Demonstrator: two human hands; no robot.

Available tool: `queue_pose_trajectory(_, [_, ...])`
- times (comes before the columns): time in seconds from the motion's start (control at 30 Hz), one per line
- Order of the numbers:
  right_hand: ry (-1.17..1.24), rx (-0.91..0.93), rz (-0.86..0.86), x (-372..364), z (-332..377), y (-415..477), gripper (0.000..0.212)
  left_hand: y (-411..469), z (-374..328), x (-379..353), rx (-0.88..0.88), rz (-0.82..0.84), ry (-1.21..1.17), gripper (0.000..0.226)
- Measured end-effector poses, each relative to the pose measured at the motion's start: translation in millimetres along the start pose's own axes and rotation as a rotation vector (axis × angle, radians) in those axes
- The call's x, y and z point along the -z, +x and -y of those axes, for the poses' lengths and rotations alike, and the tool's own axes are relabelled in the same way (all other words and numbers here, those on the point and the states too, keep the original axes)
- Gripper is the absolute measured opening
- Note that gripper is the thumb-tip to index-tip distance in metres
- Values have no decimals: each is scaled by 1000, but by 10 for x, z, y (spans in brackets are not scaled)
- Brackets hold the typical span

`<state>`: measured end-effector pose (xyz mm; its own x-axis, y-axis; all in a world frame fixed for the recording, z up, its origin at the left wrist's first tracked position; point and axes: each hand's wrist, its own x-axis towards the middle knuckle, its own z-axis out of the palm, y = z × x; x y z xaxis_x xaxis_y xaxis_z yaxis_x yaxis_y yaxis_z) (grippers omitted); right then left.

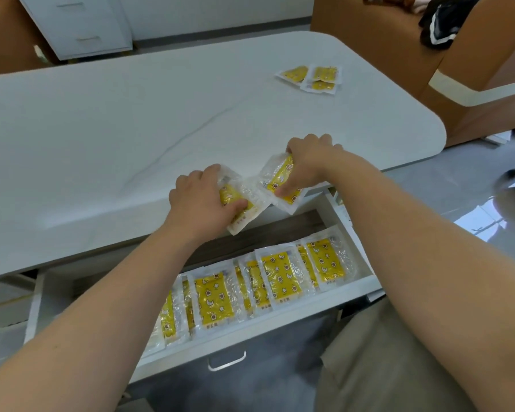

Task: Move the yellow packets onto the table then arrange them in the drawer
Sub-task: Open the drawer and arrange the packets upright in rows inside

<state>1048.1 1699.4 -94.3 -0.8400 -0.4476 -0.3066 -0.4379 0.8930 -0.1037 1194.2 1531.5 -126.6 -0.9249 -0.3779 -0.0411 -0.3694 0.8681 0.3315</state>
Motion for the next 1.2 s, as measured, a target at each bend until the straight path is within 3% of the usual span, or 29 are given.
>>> queue_pose_trajectory(0.1, [59,56,-6,23,-2,-72,96,21,18,27,73,5,-54,99])
queue_pose_trajectory(0.2, [111,104,17,46,17,-136,94,13,39,32,86,4,-50,100])
queue_pose_trajectory(0.4, [170,168,135,99,35,-222,56,-126,-7,26,-138,44,12,40])
queue_pose_trajectory(0.47, [235,193,170,128,24,-271,57,-167,-26,86,-171,90,20,31])
queue_pose_trajectory(0.6, [153,228,253,188,11,-388,45,-278,-61,294,-102,516,41,9])
queue_pose_trajectory(0.7, [69,224,389,128,28,-463,31,-379,-63,207,-134,735,197,18])
queue_pose_trajectory(0.9, [-276,254,504,-437,134,-446,41,-431,96,-285,-58,689,104,52])
queue_pose_trajectory(0.97, [-351,298,499,-591,135,-427,40,-427,133,-393,-50,689,68,46])
queue_pose_trajectory(1.07, [-391,301,505,-785,104,-377,44,-420,160,-522,-83,619,99,21])
queue_pose_trajectory(1.2, [-380,264,470,-943,59,-302,45,-461,160,-592,-139,489,193,32])
